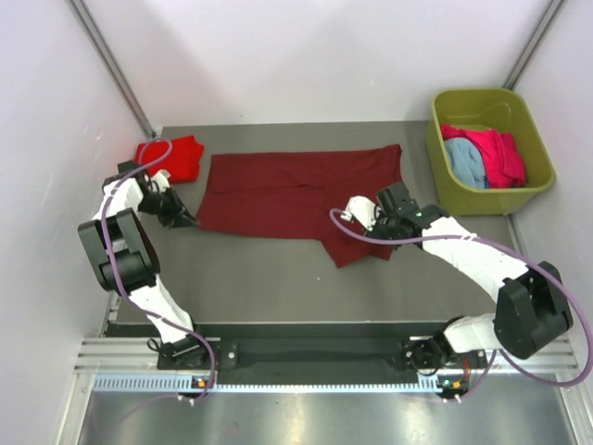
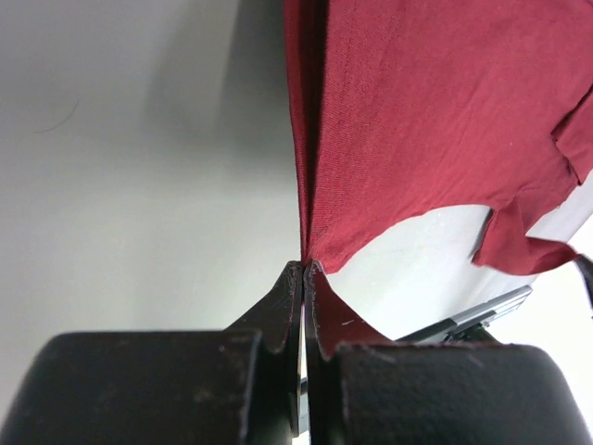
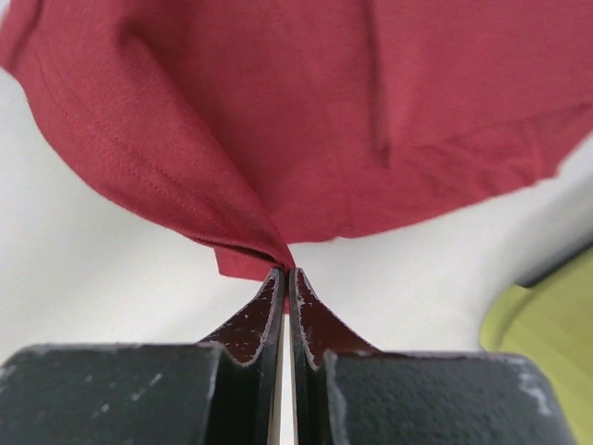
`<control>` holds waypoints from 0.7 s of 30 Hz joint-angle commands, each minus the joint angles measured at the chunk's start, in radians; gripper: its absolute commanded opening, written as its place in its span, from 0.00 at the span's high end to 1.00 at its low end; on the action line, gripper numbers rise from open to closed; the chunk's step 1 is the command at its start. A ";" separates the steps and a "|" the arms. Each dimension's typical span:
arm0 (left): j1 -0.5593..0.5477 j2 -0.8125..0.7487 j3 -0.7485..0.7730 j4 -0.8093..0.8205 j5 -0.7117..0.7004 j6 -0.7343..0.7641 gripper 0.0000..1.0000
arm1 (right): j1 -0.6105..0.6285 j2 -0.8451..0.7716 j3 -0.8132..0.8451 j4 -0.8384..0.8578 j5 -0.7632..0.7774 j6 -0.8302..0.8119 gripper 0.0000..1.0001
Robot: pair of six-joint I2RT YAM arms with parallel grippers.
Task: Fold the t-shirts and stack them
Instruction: Fold the tshirt
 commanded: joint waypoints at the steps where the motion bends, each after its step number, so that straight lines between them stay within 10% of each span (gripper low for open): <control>1: 0.006 -0.025 0.031 -0.045 0.019 0.034 1.00 | -0.032 -0.041 0.066 0.032 -0.008 0.024 1.00; 21: -0.103 0.156 0.355 -0.111 -0.010 0.113 1.00 | -0.159 0.140 0.383 0.178 -0.008 0.038 1.00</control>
